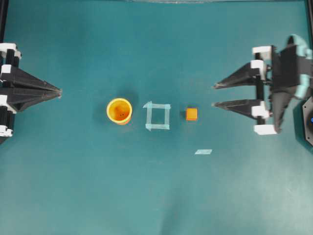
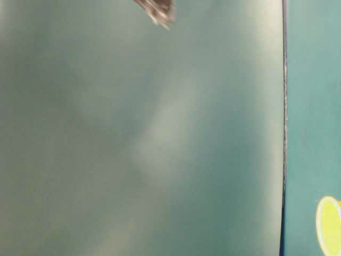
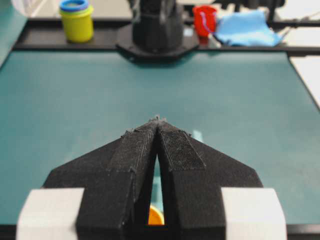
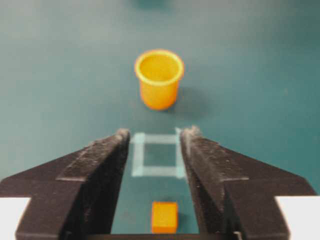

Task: Move the block backward with right arm.
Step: 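Move the open right gripper left toward the orange cube, then lower the right gripper around the orange cube and close it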

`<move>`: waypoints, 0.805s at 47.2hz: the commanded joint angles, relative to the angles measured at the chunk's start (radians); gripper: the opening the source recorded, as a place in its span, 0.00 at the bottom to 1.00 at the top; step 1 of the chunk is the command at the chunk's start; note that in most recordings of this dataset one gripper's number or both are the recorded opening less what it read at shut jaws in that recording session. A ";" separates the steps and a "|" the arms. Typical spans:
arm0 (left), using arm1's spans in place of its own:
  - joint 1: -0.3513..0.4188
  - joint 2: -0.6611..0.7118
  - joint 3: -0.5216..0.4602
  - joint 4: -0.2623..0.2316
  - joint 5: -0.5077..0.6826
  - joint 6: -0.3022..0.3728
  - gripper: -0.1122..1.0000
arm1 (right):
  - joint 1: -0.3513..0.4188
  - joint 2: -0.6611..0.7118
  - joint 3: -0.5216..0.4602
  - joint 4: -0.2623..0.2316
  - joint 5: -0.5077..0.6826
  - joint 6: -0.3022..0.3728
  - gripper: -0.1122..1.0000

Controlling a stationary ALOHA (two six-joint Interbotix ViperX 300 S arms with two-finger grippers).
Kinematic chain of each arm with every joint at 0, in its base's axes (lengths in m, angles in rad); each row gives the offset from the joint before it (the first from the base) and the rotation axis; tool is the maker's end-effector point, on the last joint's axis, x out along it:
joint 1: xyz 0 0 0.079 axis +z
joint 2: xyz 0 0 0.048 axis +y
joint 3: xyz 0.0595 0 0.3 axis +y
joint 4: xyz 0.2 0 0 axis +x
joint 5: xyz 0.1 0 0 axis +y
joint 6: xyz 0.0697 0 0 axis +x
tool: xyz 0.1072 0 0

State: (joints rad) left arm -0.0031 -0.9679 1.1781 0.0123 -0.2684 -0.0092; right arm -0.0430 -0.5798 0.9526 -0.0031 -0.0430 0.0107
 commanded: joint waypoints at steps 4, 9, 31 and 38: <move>-0.002 0.002 -0.032 0.003 -0.006 0.000 0.10 | -0.018 0.091 -0.060 0.005 0.038 0.002 0.61; -0.002 0.002 -0.032 0.003 -0.006 0.000 0.10 | -0.035 0.181 -0.109 0.005 0.124 0.002 0.65; -0.002 0.002 -0.032 0.005 -0.006 0.003 0.10 | -0.034 0.482 -0.190 0.003 0.179 0.000 0.67; -0.002 0.002 -0.032 0.003 -0.006 0.005 0.10 | -0.012 0.522 -0.176 0.008 0.138 0.002 0.67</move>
State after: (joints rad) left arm -0.0031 -0.9695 1.1766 0.0138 -0.2684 -0.0061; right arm -0.0706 -0.0568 0.7823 -0.0015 0.1181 0.0123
